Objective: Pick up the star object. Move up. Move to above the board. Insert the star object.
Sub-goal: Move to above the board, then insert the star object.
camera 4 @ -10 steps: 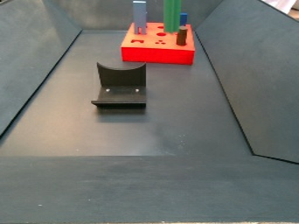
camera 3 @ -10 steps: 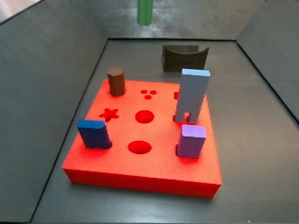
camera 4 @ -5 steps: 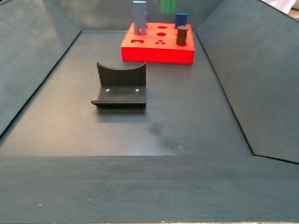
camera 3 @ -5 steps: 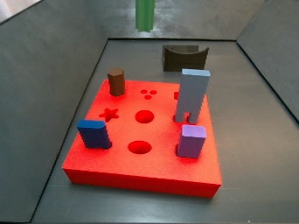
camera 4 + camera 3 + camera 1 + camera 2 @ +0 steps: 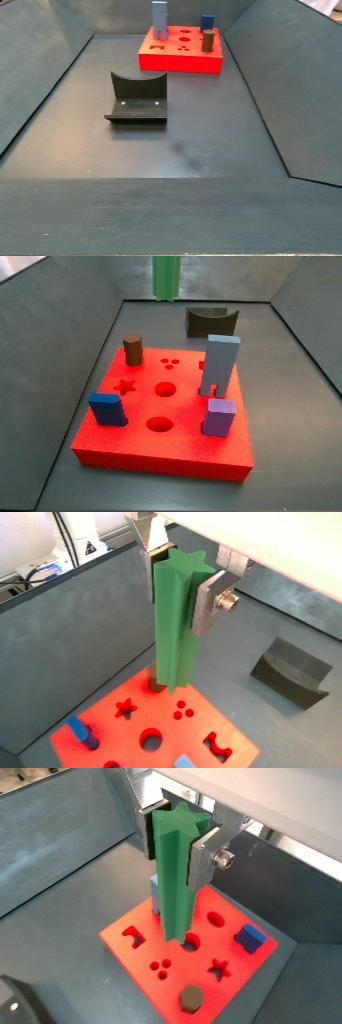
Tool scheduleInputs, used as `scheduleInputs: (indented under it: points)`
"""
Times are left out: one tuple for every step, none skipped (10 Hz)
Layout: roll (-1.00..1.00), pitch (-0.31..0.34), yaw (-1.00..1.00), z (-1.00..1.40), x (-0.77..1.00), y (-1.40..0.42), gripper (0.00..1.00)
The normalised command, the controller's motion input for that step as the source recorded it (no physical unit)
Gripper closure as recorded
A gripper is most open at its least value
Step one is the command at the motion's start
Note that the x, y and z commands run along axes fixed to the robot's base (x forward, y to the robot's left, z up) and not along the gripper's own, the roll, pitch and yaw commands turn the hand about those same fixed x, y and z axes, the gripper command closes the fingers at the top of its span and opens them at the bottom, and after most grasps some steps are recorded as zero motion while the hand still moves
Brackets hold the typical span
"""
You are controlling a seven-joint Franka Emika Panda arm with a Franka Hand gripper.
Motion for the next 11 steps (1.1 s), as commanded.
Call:
scheduleInputs:
  points:
    - [0.02,0.106,0.01,0.06,0.07,-0.19,1.0]
    - [0.01,0.0,0.0,-0.1,0.0,0.0,1.0]
    - [0.0,0.0,0.0,-0.01,0.0,0.0,1.0]
    - [0.0,0.0,0.0,-0.04,0.0,0.0,1.0]
    - [0.0,0.0,-0.33,-0.07,-0.51,-0.08,1.0]
    - [0.0,0.0,-0.99,-0.07,-0.05,0.0,1.0]
    - [0.0,0.0,-1.0,-0.1,0.0,0.0,1.0]
    - [-0.04,0.0,-1.0,-0.24,0.0,0.0,1.0]
    - [-0.03,0.0,-0.22,-0.15,0.24,0.0,1.0]
    - [0.0,-0.146,0.01,-0.33,0.0,-0.2,1.0]
    - [0.0,-0.027,-0.23,-0.8,-0.04,-0.25,1.0]
